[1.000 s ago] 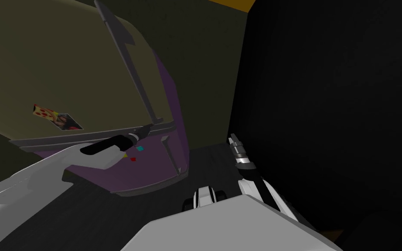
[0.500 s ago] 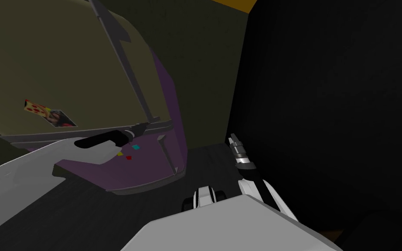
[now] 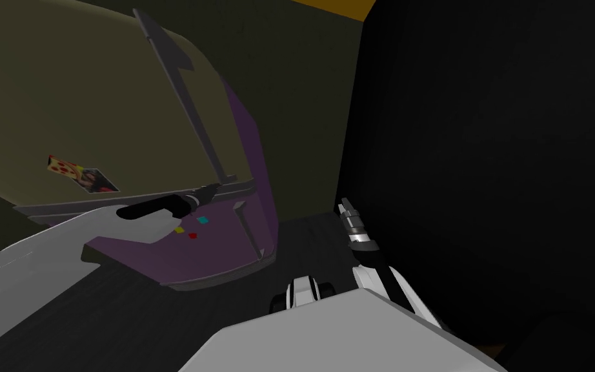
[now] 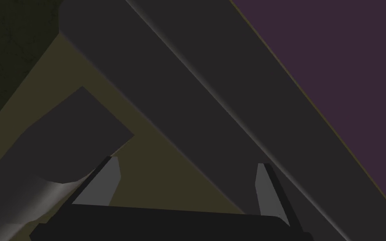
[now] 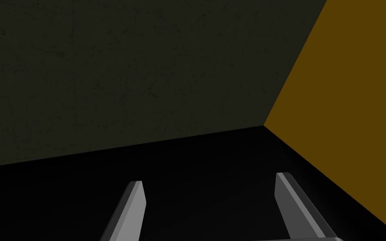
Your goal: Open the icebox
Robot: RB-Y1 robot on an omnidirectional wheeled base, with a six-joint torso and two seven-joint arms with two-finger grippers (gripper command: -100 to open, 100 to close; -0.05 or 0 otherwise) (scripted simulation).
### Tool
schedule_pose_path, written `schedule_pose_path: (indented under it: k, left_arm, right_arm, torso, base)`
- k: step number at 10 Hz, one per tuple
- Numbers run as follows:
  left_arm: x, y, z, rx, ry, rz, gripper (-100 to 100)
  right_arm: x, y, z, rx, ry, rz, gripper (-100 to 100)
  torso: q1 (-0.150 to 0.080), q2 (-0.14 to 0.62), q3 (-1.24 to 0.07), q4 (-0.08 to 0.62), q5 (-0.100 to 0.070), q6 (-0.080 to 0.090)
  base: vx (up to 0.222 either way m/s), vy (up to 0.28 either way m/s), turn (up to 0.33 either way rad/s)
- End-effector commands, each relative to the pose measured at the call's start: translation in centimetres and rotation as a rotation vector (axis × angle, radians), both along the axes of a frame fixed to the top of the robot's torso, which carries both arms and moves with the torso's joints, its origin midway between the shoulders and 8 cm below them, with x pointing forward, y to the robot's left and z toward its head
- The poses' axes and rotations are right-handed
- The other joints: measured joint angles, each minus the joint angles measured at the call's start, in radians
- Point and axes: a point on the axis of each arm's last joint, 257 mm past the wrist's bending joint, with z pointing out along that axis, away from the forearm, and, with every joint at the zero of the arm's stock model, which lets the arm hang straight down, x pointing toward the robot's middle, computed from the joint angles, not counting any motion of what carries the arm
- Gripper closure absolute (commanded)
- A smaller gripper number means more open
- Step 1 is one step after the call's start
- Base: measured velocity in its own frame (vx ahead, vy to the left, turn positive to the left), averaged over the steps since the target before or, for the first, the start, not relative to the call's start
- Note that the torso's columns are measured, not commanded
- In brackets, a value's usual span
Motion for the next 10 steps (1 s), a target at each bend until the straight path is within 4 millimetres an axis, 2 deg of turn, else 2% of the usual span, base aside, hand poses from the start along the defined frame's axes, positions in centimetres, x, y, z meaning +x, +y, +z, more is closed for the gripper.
schedule_pose_path:
  k: [1,2,3,6,7,8,10]
  left_arm:
    - [-0.1,-1.8,0.0,0.0,-0.001,-0.041,100]
    - [-0.4,-3.7,0.1,-0.001,-0.003,-0.082,100]
    - [-0.4,-3.7,0.1,-0.001,-0.003,-0.082,100]
    - [-1.4,-9.1,0.0,-0.006,-0.003,-0.204,100]
    - [-1.4,-9.2,0.0,-0.005,-0.004,-0.206,100]
    - [-1.9,-11.1,0.0,-0.007,-0.003,-0.247,100]
    - [-3.1,-14.7,-0.2,-0.012,0.0,-0.33,100]
  right_arm:
    - [0.0,0.0,0.0,0.0,0.0,0.0,0]
    - [0.0,0.0,0.0,0.0,0.0,0.0,0]
    - [0.0,0.0,0.0,0.0,0.0,0.0,0]
    - [0.0,0.0,0.0,0.0,0.0,0.0,0]
    - [0.0,0.0,0.0,0.0,0.0,0.0,0]
    - [0.0,0.0,0.0,0.0,0.0,0.0,0]
    - [0.0,0.0,0.0,0.0,0.0,0.0,0]
  torso:
    - [0.003,0.0,0.001,-0.003,0.004,-0.004]
    - [0.013,0.006,0.005,-0.003,0.008,-0.006]
    - [0.022,0.011,0.008,-0.001,0.012,-0.007]
    - [0.011,0.006,0.005,-0.003,0.008,-0.006]
    - [0.011,0.003,0.004,-0.004,0.008,-0.006]
    - [0.006,-0.004,-0.001,-0.006,0.007,-0.006]
    - [0.012,0.002,0.002,-0.004,0.009,-0.006]
  base:
    - [-0.1,0.107,0.023]
    - [-0.212,0.256,0.022]
    - [-0.203,0.206,0.0]
    - [-0.293,0.251,0.027]
    - [-0.199,0.204,-0.001]
    - [-0.164,0.213,0.026]
    - [-0.287,0.274,0.025]
